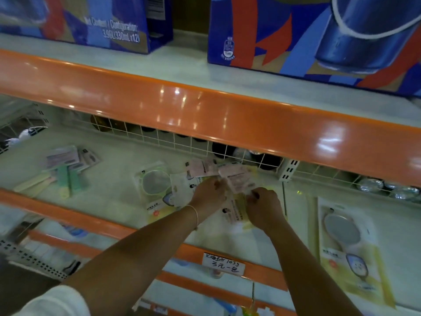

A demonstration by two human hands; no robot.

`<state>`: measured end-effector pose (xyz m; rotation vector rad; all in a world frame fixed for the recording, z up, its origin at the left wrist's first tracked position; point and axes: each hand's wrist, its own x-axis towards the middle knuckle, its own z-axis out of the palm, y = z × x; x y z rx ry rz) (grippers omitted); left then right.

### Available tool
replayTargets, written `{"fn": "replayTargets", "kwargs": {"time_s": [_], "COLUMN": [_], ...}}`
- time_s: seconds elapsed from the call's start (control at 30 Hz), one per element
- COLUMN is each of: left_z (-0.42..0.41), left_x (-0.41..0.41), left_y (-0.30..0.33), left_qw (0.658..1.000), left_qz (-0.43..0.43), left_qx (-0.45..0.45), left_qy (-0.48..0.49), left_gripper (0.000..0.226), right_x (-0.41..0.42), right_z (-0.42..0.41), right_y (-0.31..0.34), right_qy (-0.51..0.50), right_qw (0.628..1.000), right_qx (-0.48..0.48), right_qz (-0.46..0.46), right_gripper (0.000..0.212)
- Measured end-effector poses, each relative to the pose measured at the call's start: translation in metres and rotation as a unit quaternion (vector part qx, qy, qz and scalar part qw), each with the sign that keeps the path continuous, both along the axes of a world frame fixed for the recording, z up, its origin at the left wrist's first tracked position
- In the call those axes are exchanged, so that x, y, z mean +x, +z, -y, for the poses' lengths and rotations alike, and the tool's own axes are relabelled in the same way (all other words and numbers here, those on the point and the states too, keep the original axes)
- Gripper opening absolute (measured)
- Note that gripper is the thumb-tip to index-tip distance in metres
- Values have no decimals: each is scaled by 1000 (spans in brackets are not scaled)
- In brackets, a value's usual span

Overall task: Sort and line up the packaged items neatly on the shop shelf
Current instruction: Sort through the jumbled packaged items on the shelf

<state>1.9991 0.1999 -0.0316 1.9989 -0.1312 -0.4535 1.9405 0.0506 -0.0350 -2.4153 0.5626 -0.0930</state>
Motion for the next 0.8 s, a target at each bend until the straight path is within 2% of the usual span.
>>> {"fn": "replayTargets", "kwargs": {"time_s": [0.1,0.23,0.37,0.53,0.6,0.73,0.8], "left_z": [-25,-74,-130,-202,-235,-298,-327], "left_x": [14,36,61,81,91,108,114], "left_y": [4,5,-3,-3,-1,9,18], "left_qw": [989,979,983,981,978,971,964], "left_qz": [-102,-121,-92,-79,-66,8,48], "left_qx": [-71,-91,-57,-46,-33,58,87], "left_qy": [77,133,150,173,196,230,246], "left_gripper": [39,39,32,25,26,39,45], "right_x": [5,19,38,71,86,112,124], "right_z": [-37,-90,-142,-209,-240,-299,-326], "right_y": [6,6,9,16,18,20,22], "right_qy": [36,79,131,170,183,182,178], "right_qw": [999,997,991,984,982,982,983], "right_qx": [3,-5,-21,-21,-3,25,34], "right_qz": [32,-1,-24,-49,-46,-41,-40], "right_gripper": [17,28,40,29,31,34,27]}}
